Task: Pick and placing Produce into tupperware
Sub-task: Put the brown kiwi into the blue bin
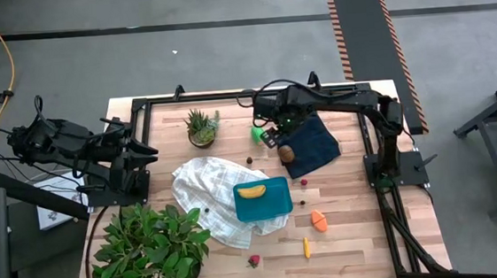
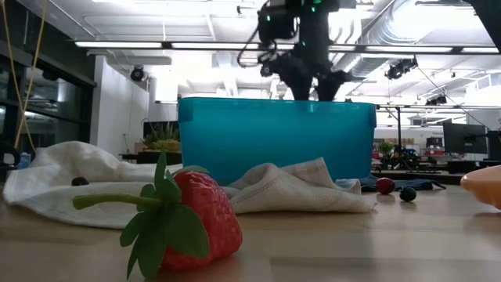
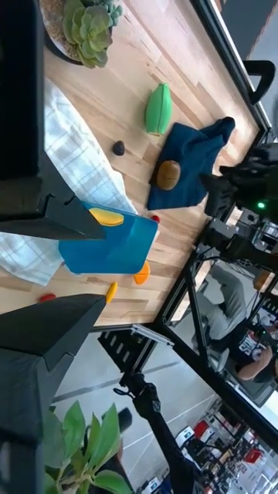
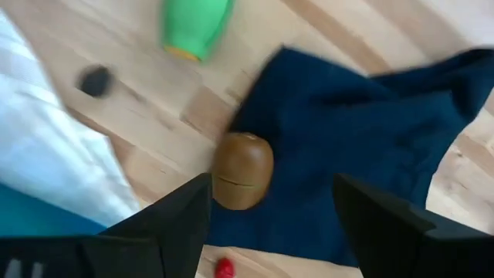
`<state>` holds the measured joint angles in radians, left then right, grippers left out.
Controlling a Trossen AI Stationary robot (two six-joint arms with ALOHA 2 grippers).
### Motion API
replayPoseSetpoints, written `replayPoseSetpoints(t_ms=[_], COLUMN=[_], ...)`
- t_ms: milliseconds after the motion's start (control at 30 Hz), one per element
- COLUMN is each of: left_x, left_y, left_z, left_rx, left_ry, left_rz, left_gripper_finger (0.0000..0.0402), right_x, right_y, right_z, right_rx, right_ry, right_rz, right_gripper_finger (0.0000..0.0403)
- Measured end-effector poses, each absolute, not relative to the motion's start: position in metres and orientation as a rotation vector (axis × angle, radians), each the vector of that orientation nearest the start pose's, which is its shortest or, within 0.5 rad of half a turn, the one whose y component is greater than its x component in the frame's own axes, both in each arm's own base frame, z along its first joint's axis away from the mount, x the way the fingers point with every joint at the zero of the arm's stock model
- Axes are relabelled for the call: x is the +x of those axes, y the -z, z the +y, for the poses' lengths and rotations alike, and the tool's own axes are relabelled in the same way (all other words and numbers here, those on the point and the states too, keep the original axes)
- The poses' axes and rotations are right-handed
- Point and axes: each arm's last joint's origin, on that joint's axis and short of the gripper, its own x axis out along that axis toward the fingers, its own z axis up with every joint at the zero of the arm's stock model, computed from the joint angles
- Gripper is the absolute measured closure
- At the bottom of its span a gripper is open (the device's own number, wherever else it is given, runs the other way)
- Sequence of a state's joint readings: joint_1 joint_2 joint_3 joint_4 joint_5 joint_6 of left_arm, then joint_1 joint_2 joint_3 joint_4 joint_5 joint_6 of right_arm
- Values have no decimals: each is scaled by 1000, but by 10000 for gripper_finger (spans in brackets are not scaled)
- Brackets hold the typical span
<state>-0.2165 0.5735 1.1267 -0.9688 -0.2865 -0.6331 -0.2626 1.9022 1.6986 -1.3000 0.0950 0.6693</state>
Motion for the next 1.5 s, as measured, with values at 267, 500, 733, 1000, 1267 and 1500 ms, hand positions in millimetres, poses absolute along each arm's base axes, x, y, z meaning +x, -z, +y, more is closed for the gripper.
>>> replayPoseSetpoints(t_ms=[267, 500, 733, 1000, 1267, 1500], left_x=[63, 63, 63, 63, 63, 63], left_y=[-388, -388, -388, -388, -388, -388], left_z=[-6, -6, -6, -6, -6, -6], left_rx=[-522, -543, -552, -574, -574, -574], left_ry=[-187, -191, -193, -197, -197, -197], left_rz=[368, 366, 365, 363, 363, 363], left_gripper_finger=[291, 291, 291, 291, 291, 291], right_x=[346, 348, 346, 339, 338, 340], right_y=[-227, -209, -196, -177, -166, -165], right_z=[-93, -92, -91, -89, -89, -93], right_rx=[706, 757, 814, 849, 873, 885], right_ry=[735, 688, 680, 697, 700, 707], right_rz=[1423, 1387, 1386, 1395, 1357, 1318], right_gripper_finger=[143, 143, 143, 143, 143, 143])
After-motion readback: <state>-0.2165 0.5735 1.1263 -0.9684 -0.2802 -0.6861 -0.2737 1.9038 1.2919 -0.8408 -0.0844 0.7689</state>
